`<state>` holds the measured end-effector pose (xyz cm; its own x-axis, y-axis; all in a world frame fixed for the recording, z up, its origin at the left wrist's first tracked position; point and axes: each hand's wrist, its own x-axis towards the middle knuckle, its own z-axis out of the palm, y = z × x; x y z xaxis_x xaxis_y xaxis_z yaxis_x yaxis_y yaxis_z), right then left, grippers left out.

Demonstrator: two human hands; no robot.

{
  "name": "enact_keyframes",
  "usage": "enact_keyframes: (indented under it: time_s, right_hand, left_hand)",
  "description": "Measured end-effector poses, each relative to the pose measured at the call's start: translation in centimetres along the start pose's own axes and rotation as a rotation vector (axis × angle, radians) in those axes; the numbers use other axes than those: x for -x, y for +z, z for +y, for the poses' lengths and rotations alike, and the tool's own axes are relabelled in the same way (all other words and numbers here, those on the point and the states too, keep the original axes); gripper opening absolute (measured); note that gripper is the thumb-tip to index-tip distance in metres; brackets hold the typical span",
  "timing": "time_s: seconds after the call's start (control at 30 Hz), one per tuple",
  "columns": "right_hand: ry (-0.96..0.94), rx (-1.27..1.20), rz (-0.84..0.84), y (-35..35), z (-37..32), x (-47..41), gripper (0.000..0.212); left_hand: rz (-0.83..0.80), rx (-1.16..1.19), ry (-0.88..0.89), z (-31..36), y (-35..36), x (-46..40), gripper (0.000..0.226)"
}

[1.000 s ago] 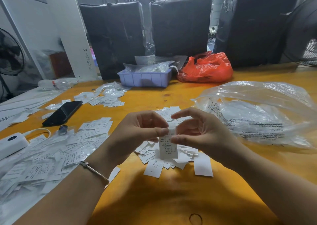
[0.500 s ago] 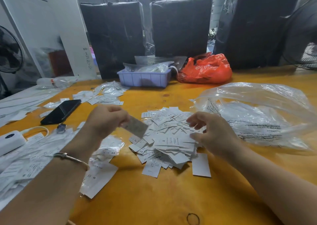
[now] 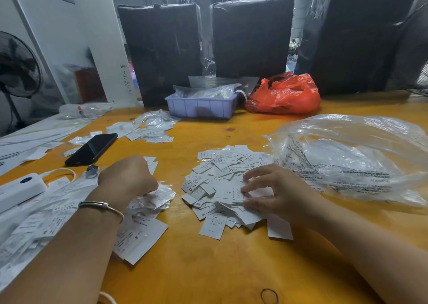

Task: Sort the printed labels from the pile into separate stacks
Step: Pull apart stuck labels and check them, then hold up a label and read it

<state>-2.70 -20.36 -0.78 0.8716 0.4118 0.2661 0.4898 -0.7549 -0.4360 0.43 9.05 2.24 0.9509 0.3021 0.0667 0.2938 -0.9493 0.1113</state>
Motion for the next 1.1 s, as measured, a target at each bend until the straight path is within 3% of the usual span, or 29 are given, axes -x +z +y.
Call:
enact_keyframes:
  time_s: [0.3,0.47,0.6,0.67,0.77,0.97,1.1]
  right_hand:
    - [-0.126,0.083,0.054,0.1,-0.7,0.2,0.02]
    - [-0.15,0.124,0.073,-0.2,-1.1,0.3,0.021]
    - [-0.178,0.096,0.086,-0.3,-1.1,0.3,0.019]
    - [-0.169,0.094,0.102,-0.2,-1.0,0.2,0.018]
    - [-0.174,0.07,0.151,-0.1,-0.9,0.2,0.013]
    - [-0.222,-0.017,0.373,-0.6,-1.1,0.3,0.012]
    - [-0.041,0.103,0.573,-2.0,0.1,0.2,0.02]
  left_hand:
    - [0.107,0.019,0.065,0.9,0.4,0.5,0.018]
    - [0.11,0.331,0.355,3.2,0.6,1.4,0.031]
    - [-0.034,0.584,0.731,5.2,1.1,3.7,0.018]
    - [-0.127,0.635,0.816,6.0,1.4,4.7,0.014]
    - [-0.212,0.635,0.858,6.6,1.7,5.4,0.036]
    - [0.187,0.627,1.001,6.9,1.5,5.5,0.008]
    - [0.291,0.643,0.947,6.6,1.2,5.5,0.006]
